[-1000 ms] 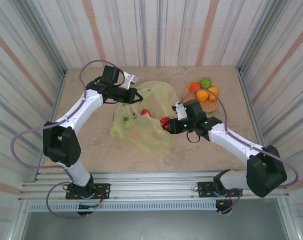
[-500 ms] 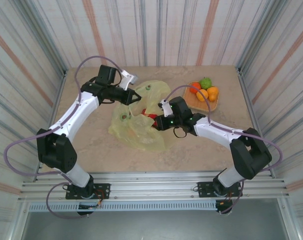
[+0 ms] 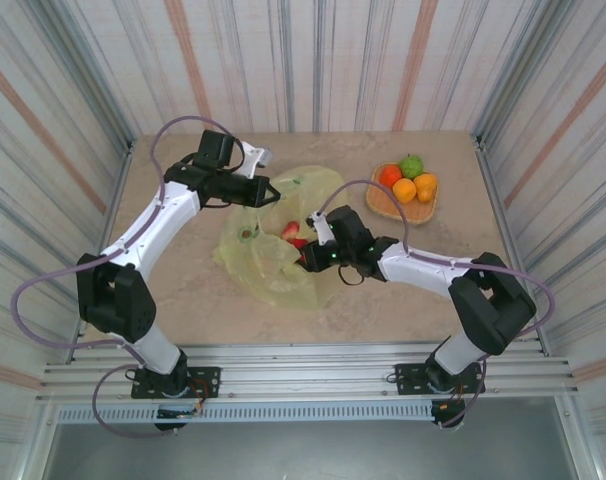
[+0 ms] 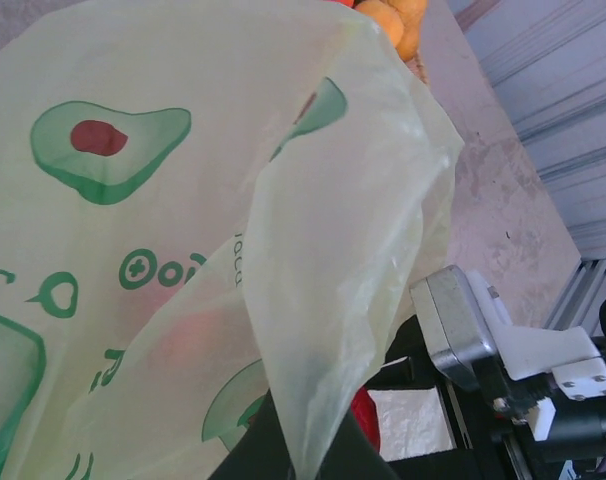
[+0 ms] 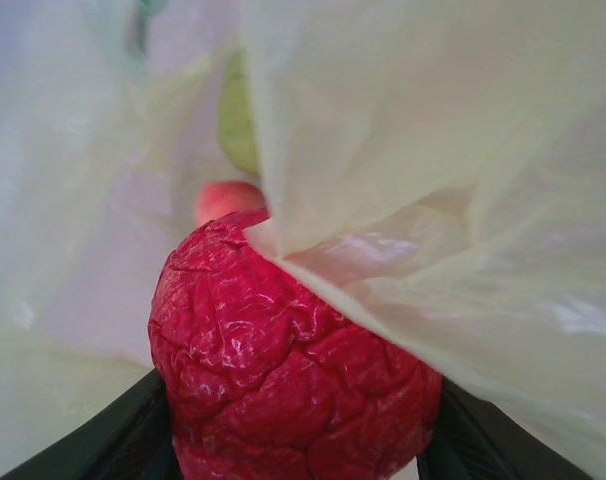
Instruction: Place the fruits into the plastic bag
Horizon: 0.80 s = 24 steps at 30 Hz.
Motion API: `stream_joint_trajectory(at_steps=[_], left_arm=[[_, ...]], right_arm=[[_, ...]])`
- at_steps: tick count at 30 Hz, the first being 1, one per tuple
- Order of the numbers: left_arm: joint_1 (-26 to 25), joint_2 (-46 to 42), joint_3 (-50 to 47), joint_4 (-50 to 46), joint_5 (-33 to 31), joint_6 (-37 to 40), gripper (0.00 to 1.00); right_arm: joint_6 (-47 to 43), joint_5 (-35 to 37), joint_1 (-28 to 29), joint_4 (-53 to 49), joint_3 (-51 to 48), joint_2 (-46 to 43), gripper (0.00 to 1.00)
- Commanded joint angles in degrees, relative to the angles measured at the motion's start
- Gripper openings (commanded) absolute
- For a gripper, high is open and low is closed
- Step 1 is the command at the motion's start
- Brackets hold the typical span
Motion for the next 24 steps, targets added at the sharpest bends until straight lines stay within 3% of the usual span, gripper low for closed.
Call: stream_joint_trajectory(at_steps=[1, 9, 24], left_arm=[[-0.36, 0.22, 2.35, -1.52, -1.09, -3.62, 0.0], [0.14, 2.11, -1.69, 6.37, 0.37, -12.09, 0.0], [0.34, 2.88, -2.81, 9.09, 3.26, -14.09, 0.0]], right_arm=[[-0.91, 4.25, -3.2, 1.69, 0.05, -2.29, 0.43], [6.41, 13.01, -6.92, 3.74, 11.77, 8.54, 0.42], [11.6, -3.58, -4.5, 1.33, 20.54, 20.52, 0.46]])
